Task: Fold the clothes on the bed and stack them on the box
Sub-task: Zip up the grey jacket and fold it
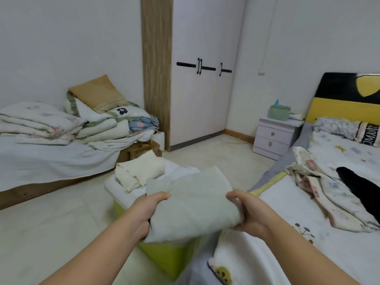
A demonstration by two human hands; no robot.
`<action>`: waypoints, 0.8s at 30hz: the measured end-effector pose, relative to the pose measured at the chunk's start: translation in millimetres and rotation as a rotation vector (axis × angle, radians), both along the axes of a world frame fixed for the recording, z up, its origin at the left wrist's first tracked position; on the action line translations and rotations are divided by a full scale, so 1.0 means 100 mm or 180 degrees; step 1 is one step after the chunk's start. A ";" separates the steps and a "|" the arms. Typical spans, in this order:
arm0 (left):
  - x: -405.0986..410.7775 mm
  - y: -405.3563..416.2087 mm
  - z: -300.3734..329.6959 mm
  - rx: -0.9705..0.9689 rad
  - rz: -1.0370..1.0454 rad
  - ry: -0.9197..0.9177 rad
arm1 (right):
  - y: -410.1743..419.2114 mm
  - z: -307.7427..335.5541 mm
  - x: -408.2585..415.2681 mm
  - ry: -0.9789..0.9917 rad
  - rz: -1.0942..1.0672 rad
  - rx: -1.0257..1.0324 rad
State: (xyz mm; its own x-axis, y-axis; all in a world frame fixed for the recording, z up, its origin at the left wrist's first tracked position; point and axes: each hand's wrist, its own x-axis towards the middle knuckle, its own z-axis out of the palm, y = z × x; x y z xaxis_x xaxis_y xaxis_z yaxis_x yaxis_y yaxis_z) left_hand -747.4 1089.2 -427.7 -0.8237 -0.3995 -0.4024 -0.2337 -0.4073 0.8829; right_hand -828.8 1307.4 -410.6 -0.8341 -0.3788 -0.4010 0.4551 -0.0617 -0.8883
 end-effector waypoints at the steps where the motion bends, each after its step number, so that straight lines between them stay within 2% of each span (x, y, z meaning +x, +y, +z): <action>1: -0.11 -0.05 -0.03 0.0007 0.0083 0.0034 | -0.09 -0.03 -0.16 0.0058 0.0047 0.0014; 13: -1.60 -1.24 -0.48 0.0092 0.0915 0.0268 | -1.68 -0.50 -2.08 0.0869 0.0083 -0.0050; 24: -2.23 -2.45 -0.57 0.0149 0.0881 0.0150 | -3.21 -0.70 -3.06 0.1045 0.0518 0.0149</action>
State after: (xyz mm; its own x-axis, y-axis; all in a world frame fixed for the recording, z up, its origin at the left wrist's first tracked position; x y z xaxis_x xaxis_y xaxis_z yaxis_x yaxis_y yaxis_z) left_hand -970.7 844.1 -484.5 -0.7041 -0.5937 -0.3896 -0.0670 -0.4906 0.8688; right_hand -1135.1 986.1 -480.7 -0.8516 -0.5046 -0.1421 0.1459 0.0322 -0.9888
